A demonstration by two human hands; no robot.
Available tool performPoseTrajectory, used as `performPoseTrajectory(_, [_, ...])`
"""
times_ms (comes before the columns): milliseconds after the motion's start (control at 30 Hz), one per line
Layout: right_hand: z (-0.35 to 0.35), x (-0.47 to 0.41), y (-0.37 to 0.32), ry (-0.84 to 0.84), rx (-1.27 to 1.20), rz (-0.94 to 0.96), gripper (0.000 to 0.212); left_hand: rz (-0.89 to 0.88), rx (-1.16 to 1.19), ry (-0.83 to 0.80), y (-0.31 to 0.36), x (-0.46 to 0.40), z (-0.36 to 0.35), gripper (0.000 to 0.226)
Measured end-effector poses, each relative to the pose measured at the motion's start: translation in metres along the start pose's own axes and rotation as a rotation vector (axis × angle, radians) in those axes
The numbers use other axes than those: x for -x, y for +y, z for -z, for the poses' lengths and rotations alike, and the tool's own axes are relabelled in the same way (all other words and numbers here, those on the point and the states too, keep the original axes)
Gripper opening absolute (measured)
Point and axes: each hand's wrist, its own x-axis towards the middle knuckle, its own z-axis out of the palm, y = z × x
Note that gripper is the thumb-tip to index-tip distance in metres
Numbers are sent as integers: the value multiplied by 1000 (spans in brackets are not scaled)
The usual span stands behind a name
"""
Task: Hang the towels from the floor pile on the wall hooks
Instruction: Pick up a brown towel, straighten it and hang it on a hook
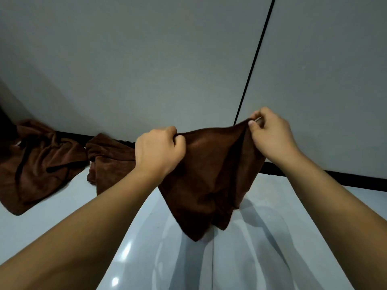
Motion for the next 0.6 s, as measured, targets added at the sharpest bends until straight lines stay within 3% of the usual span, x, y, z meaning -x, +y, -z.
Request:
performPoseTrajectory(200, [-18,13,5,-308,199,2,6,-381,-205,198,-8,-2,-6,39])
performPoseTrajectory(367, [-42,25,-20,-458,99,63,49,-556,-264,267,-3,-4,-4,38])
performPoseTrajectory(467, [-57,27,-32,-435,81,113,35,-638,-258,301,-2,-4,-4,37])
performPoseTrajectory(600, [-72,33,-34,-402,-8,113,13,-589,-253,347,-7,-6,-2,40])
